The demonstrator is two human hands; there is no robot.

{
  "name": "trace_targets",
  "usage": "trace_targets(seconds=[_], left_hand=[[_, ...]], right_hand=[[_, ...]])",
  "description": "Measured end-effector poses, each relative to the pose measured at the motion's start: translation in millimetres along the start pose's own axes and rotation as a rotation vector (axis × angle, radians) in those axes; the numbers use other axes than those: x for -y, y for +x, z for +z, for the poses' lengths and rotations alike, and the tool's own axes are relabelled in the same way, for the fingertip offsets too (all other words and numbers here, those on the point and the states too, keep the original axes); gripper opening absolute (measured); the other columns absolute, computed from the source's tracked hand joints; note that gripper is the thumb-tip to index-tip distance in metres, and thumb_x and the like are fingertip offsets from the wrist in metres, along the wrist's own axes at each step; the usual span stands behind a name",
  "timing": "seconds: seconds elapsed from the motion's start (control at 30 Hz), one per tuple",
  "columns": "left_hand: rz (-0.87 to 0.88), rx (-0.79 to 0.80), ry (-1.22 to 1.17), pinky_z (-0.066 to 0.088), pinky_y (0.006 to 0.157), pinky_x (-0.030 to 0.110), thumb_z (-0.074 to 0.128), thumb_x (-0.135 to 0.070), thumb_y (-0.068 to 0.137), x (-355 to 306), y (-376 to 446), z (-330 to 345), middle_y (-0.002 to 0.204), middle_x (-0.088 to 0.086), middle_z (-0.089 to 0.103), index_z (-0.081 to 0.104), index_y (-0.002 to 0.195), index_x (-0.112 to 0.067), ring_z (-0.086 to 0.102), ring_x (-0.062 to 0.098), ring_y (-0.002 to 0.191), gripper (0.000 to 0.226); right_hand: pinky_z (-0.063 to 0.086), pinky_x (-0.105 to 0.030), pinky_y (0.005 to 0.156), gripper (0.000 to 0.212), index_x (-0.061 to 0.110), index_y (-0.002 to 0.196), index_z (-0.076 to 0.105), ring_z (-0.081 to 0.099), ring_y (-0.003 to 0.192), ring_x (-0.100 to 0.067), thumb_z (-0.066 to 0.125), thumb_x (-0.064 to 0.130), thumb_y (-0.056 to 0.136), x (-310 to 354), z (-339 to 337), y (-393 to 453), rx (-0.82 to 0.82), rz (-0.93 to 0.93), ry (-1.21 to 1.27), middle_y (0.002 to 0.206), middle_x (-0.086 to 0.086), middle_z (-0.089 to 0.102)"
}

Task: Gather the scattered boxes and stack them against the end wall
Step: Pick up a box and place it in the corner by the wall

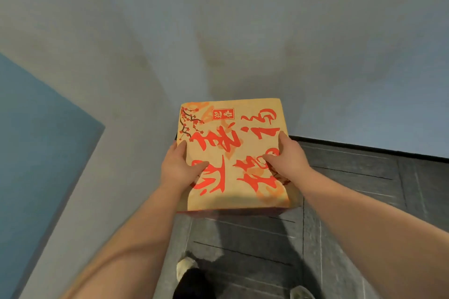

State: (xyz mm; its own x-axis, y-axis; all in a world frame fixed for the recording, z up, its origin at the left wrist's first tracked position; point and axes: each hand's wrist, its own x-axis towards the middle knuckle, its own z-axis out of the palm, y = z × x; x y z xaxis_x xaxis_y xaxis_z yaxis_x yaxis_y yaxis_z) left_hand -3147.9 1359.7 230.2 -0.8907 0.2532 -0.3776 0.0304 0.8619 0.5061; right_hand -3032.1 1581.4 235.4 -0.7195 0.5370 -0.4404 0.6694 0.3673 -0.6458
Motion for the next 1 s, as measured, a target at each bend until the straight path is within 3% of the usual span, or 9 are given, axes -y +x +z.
trace_targets(seconds=[0.17, 0.3, 0.43, 0.63, 1.0], left_hand=[[0.048, 0.099, 0.105, 0.046, 0.1, 0.045, 0.07, -0.055, 0.074, 38, 93, 27, 0.143, -0.006, 0.038, 0.034, 0.139, -0.03, 0.044, 0.02, 0.127, 0.078], [0.113, 0.132, 0.158, 0.048, 0.093, 0.036, 0.068, -0.052, 0.079, 80, 156, 60, 0.132, -0.004, 0.045, 0.039, 0.13, -0.025, 0.05, 0.018, 0.117, 0.064], [0.087, 0.143, 0.191, 0.05, 0.094, 0.04, 0.068, -0.054, 0.078, 122, 222, 95, 0.137, -0.002, 0.042, 0.037, 0.133, -0.024, 0.049, 0.019, 0.12, 0.07], [0.038, 0.154, 0.189, 0.049, 0.097, 0.046, 0.067, -0.055, 0.078, 176, 296, 140, 0.148, -0.002, 0.033, 0.032, 0.139, -0.026, 0.046, 0.024, 0.125, 0.076], [0.016, 0.045, 0.019, 0.031, 0.111, 0.048, 0.073, -0.051, 0.075, 208, 371, 177, 0.155, -0.006, 0.022, 0.019, 0.15, -0.029, 0.029, 0.02, 0.139, 0.095]], right_hand=[[0.049, -0.037, 0.087, 0.052, 0.017, 0.132, 0.042, 0.057, 0.113, -0.026, 0.068, 0.024, 0.088, 1, 58, 53, -0.076, 0.107, -0.048, 0.126, -0.005, 0.056], [0.046, -0.029, 0.078, 0.051, 0.017, 0.13, 0.043, 0.058, 0.109, -0.024, 0.069, 0.022, 0.087, -15, 116, 101, -0.076, 0.162, -0.06, 0.125, -0.004, 0.057], [0.045, -0.027, 0.073, 0.051, 0.018, 0.131, 0.04, 0.055, 0.096, -0.02, 0.067, 0.024, 0.088, -31, 170, 162, -0.068, 0.165, -0.058, 0.123, -0.007, 0.054], [0.054, -0.04, 0.086, 0.06, 0.024, 0.139, 0.03, 0.057, 0.109, -0.024, 0.063, 0.033, 0.09, -56, 247, 234, -0.075, 0.203, -0.076, 0.128, -0.005, 0.048], [0.05, -0.038, 0.092, 0.061, 0.027, 0.139, 0.033, 0.056, 0.111, -0.023, 0.068, 0.03, 0.088, -81, 309, 317, -0.162, 0.063, -0.05, 0.127, -0.004, 0.048]])
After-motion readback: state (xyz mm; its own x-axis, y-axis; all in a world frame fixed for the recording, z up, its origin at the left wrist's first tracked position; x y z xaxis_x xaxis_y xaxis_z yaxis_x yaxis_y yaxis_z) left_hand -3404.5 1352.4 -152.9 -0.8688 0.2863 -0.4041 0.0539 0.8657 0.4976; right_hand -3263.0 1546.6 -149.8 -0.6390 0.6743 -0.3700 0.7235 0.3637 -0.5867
